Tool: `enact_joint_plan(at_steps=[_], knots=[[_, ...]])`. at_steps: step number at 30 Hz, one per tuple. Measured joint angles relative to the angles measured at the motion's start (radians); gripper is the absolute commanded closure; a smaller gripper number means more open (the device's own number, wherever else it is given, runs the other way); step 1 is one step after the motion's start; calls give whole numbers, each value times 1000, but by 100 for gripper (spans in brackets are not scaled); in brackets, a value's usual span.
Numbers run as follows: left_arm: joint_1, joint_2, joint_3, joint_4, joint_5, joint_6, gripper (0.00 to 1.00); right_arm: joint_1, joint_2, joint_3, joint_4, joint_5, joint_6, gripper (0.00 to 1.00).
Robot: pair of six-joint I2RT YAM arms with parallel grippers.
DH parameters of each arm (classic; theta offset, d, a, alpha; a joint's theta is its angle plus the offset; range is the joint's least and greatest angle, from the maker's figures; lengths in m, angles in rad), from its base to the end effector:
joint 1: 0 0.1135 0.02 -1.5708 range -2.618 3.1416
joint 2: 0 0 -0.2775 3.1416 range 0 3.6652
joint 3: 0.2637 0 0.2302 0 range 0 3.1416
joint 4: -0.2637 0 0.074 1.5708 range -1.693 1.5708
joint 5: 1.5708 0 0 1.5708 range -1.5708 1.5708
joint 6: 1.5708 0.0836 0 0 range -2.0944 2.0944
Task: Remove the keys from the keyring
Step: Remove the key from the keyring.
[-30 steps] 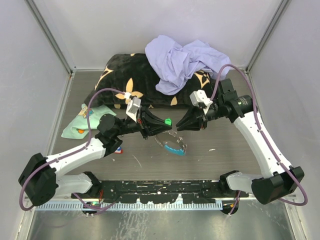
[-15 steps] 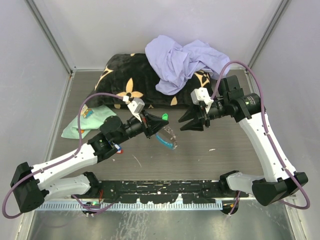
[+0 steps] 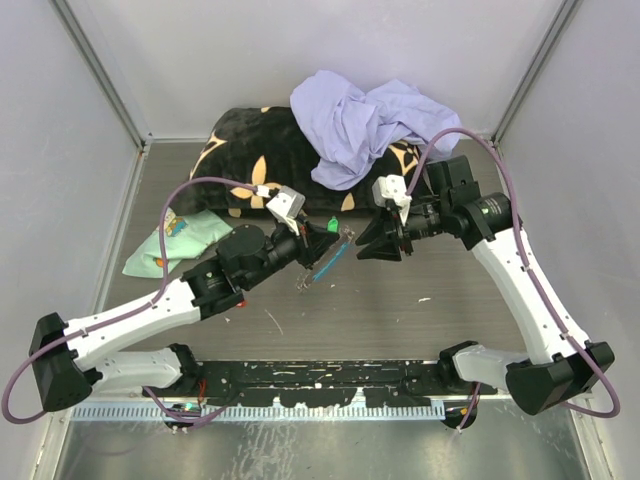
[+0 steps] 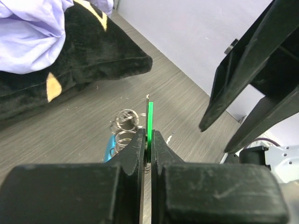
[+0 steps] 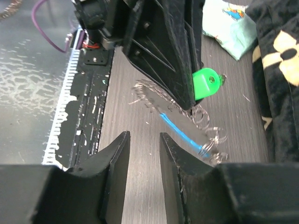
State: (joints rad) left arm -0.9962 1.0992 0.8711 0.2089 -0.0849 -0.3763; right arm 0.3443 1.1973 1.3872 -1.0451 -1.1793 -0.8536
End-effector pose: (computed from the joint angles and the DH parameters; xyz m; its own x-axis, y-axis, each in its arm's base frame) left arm 0.1588 -0.2322 0.3659 -0.3001 -0.2102 -0.9305 0.7312 0.5758 -0.3659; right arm 0.1576 0.1386 0.3928 0.0603 -0.2839 -0.9570 -0.9953 -0.0904 -0.0359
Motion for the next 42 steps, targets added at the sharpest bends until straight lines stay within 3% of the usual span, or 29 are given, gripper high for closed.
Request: enact_joint_plan(at_steps=[9, 14, 42], knots=[[-69, 55, 166, -194, -237, -71, 100, 43, 10, -74, 178, 77, 110, 65], [-78, 66, 203, -259, -298, -119, 100, 47, 39, -104, 257, 79, 159, 65], [-80, 41, 194, -235, -285, -241, 100, 47, 45, -192, 564, 34, 465, 73]])
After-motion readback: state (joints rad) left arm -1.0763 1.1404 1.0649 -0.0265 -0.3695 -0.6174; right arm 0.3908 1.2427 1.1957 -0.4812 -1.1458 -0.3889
